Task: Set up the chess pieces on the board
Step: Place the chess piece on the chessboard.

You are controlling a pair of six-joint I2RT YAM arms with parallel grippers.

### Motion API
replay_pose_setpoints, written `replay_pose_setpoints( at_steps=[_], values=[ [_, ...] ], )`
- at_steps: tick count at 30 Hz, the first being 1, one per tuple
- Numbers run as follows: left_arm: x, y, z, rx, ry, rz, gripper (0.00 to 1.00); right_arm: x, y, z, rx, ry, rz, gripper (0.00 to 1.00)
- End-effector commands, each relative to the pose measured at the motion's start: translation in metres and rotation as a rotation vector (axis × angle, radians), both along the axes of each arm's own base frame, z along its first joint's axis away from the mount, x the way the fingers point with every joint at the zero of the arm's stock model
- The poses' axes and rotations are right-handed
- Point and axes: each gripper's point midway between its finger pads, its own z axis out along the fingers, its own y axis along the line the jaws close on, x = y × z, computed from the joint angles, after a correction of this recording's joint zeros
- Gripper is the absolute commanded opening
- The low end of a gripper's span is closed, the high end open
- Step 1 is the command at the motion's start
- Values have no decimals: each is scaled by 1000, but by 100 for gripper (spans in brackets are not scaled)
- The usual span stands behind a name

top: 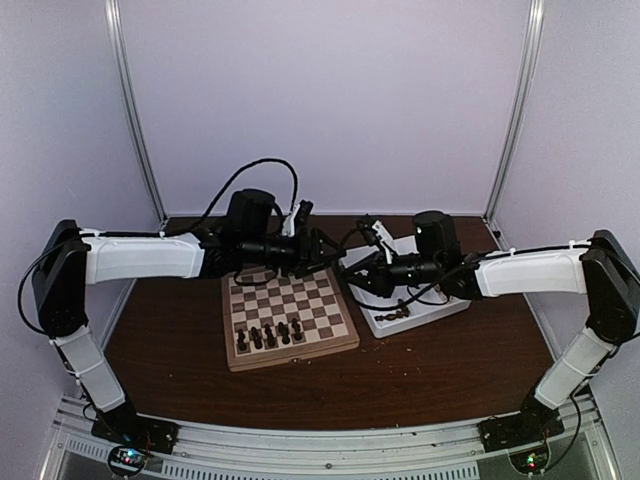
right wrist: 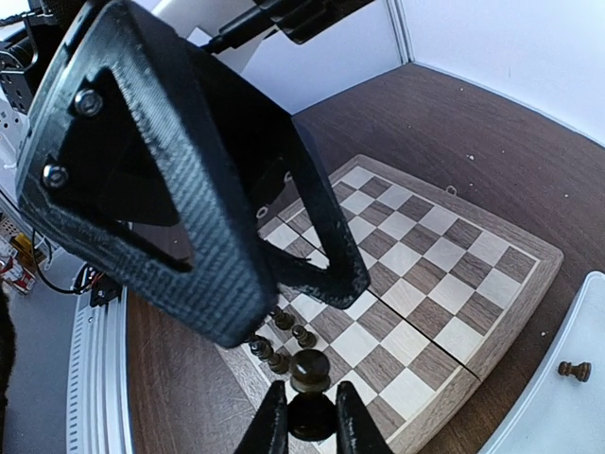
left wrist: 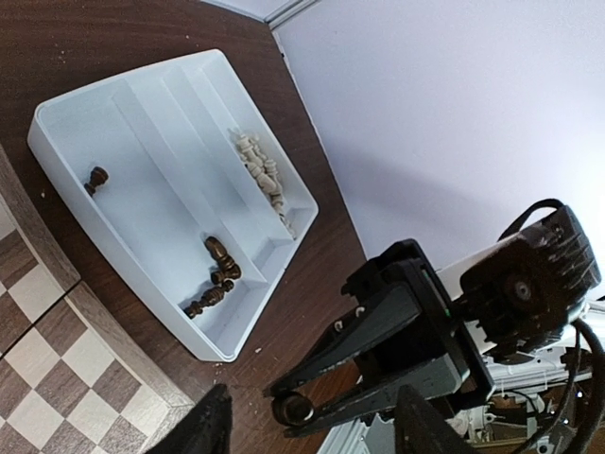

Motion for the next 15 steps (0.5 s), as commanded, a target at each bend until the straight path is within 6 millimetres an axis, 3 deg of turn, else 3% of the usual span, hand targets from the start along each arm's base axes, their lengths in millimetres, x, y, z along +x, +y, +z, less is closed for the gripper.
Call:
replay_pose_setpoints(
  at_steps=[1, 15],
  values=[
    [3, -4, -1, -28, 3, -14, 54, -3, 7, 4, 4, -25, 25, 16],
    [-7, -7, -17, 16, 35, -50, 50, -2, 7, 1, -11, -31, 11, 15]
  ],
)
